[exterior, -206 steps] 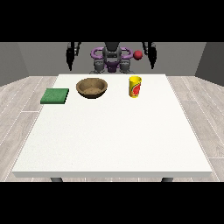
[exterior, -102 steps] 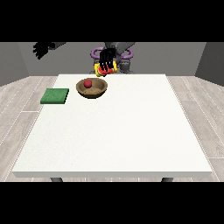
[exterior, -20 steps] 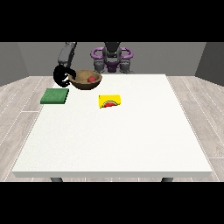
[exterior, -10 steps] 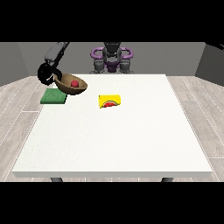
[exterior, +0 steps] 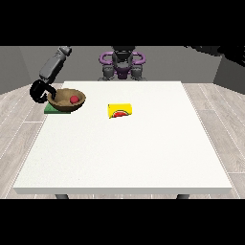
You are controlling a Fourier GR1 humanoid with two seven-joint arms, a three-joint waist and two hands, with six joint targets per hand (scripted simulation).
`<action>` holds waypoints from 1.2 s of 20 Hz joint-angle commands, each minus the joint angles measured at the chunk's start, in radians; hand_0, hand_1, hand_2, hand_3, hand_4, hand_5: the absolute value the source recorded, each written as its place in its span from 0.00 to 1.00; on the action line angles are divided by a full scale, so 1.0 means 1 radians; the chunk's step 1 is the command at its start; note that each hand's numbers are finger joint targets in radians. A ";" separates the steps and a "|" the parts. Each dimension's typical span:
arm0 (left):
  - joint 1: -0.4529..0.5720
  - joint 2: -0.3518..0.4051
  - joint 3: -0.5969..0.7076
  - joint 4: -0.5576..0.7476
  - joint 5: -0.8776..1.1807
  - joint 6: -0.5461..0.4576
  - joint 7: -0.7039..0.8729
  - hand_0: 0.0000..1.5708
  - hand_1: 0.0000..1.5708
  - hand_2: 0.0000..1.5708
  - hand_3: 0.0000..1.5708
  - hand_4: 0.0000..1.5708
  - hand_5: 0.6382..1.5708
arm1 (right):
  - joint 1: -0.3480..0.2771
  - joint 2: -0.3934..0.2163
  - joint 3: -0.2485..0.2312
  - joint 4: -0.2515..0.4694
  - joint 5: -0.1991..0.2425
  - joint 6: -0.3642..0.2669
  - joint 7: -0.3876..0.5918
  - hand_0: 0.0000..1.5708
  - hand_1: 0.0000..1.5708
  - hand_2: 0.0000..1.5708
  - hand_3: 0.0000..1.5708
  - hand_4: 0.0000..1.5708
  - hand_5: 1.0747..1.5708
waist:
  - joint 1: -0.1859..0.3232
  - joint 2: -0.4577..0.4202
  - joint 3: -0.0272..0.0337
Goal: Pick the cup and pour the ball into the bowl, then pick the bowl and place it on the pad
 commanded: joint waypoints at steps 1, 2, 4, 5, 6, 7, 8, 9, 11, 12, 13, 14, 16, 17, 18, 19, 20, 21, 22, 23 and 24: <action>-0.020 0.036 0.028 -0.083 0.036 0.027 0.027 0.00 0.00 0.00 0.00 0.44 0.99 | -0.030 -0.082 -0.058 0.116 -0.013 0.049 -0.111 1.00 1.00 1.00 0.00 0.63 1.00 | 0.005 0.090 0.0013; 0.002 0.018 0.029 -0.120 0.038 0.056 0.047 0.00 0.00 0.00 0.00 0.43 0.98 | -0.021 -0.117 -0.060 0.140 -0.011 0.093 -0.127 1.00 1.00 1.00 0.00 0.61 1.00 | -0.010 0.080 0.0020; 0.000 0.048 0.056 -0.128 0.086 0.014 0.060 0.00 0.00 0.00 0.00 0.44 0.99 | -0.039 -0.156 -0.072 0.183 -0.006 0.097 -0.143 1.00 1.00 1.00 0.00 0.63 1.00 | 0.013 0.110 0.0012; 0.048 0.016 0.056 -0.130 0.064 0.038 0.041 0.00 0.00 0.00 0.00 0.44 0.99 | -0.001 -0.125 -0.069 0.184 -0.010 0.123 -0.197 1.00 1.00 1.00 0.00 0.62 1.00 | -0.013 0.083 0.0005; 0.028 0.032 0.049 -0.143 0.071 0.057 0.081 0.00 0.00 0.00 0.00 0.44 0.99 | -0.041 -0.165 -0.067 0.198 -0.006 0.125 -0.144 1.00 1.00 1.00 0.00 0.62 1.00 | -0.017 0.064 0.0003; 0.029 0.034 0.063 -0.145 0.084 0.058 0.077 0.00 0.00 0.00 0.00 0.44 0.98 | -0.037 -0.188 -0.057 0.206 0.015 0.123 -0.161 1.00 1.00 1.00 0.00 0.63 1.00 | -0.006 0.085 0.0002; 0.047 0.002 0.052 -0.186 0.077 0.056 0.046 0.00 0.00 0.00 0.00 0.44 0.98 | -0.057 -0.198 -0.071 0.224 0.010 0.107 -0.172 1.00 1.00 1.00 0.00 0.63 1.00 | 0.001 0.112 0.0003; 0.092 0.018 0.057 -0.192 0.096 0.023 0.090 0.00 0.00 0.00 0.00 0.44 0.98 | -0.015 -0.173 -0.063 0.254 0.012 0.129 -0.169 1.00 1.00 1.00 0.00 0.63 1.00 | 0.022 0.045 0.0000; 0.064 0.023 0.051 -0.157 0.080 0.042 0.066 0.00 0.00 0.00 0.00 0.44 0.99 | -0.056 -0.152 -0.047 0.239 0.016 0.121 -0.162 1.00 1.00 1.00 0.00 0.62 1.00 | 0.009 0.067 -0.0011; 0.105 0.010 0.066 -0.208 0.134 0.013 0.111 0.00 0.00 0.00 0.00 0.44 0.98 | -0.014 -0.180 -0.061 0.282 0.019 0.138 -0.190 1.00 1.00 1.00 0.06 0.62 1.00 | 0.023 0.035 -0.0001; 0.044 0.024 0.053 -0.203 0.126 0.067 0.126 0.00 0.00 0.00 0.00 0.44 0.98 | -0.074 -0.177 -0.035 0.265 0.040 0.118 -0.174 1.00 1.00 1.00 0.23 0.62 1.00 | 0.000 0.078 -0.0003; 0.075 0.021 0.039 -0.180 0.124 0.024 0.124 0.00 0.00 0.00 0.00 0.44 0.98 | -0.031 -0.132 -0.011 0.256 0.061 0.092 -0.190 1.00 1.00 1.00 0.29 0.62 0.99 | 0.015 0.025 -0.0011; 0.091 0.015 0.055 -0.189 0.150 0.022 0.134 0.00 0.00 0.00 0.00 0.43 0.99 | -0.012 -0.119 -0.007 0.286 0.063 0.122 -0.210 1.00 1.00 1.00 0.52 0.64 0.99 | 0.015 0.021 -0.0007; 0.095 0.024 0.060 -0.213 0.174 0.017 0.164 0.00 0.00 0.00 0.00 0.43 0.99 | -0.024 -0.118 -0.018 0.311 0.061 0.088 -0.206 1.00 1.00 1.00 0.59 0.64 0.98 | 0.036 0.028 -0.0003; 0.109 -0.016 0.037 -0.258 0.149 0.040 0.138 0.00 0.00 0.00 0.00 0.43 0.98 | -0.048 -0.106 -0.014 0.318 0.058 0.098 -0.190 1.00 1.00 1.00 0.56 0.64 0.99 | 0.040 0.032 -0.0003; 0.083 0.024 0.023 -0.157 0.138 0.035 0.171 0.00 0.00 0.00 0.00 0.43 0.98 | -0.017 -0.057 0.030 0.283 0.084 0.090 -0.154 1.00 1.00 1.00 0.56 0.63 0.99 | 0.006 -0.052 -0.0019; 0.109 0.019 0.045 -0.137 0.152 -0.024 0.119 0.00 0.00 0.00 0.00 0.42 0.98 | -0.028 -0.098 -0.004 0.295 0.058 0.102 -0.166 1.00 1.00 1.00 0.67 0.63 0.98 | 0.029 -0.013 -0.0018; 0.120 -0.012 0.008 -0.115 0.101 0.015 0.114 0.00 0.00 0.00 0.00 0.43 0.98 | 0.000 -0.069 0.034 0.274 0.083 0.092 -0.126 1.00 1.00 1.00 0.69 0.62 0.99 | -0.006 -0.095 -0.0025; 0.103 0.020 0.019 -0.079 0.104 0.012 0.123 0.00 0.00 0.00 0.00 0.43 0.98 | -0.008 -0.076 0.040 0.274 0.085 0.103 -0.096 1.00 1.00 1.00 0.77 0.61 0.99 | -0.012 -0.097 -0.0025; 0.114 0.013 -0.006 -0.127 0.116 0.017 0.173 0.00 0.00 0.00 0.00 0.43 0.98 | -0.001 -0.068 0.051 0.286 0.099 0.094 -0.094 1.00 1.00 1.00 0.87 0.62 0.98 | -0.006 -0.133 -0.0019; 0.100 0.045 0.013 -0.030 0.077 -0.001 0.108 0.00 0.00 0.00 0.00 0.42 0.98 | -0.017 -0.072 0.058 0.254 0.093 0.098 -0.040 1.00 1.00 1.00 0.90 0.63 0.98 | -0.022 -0.138 -0.0031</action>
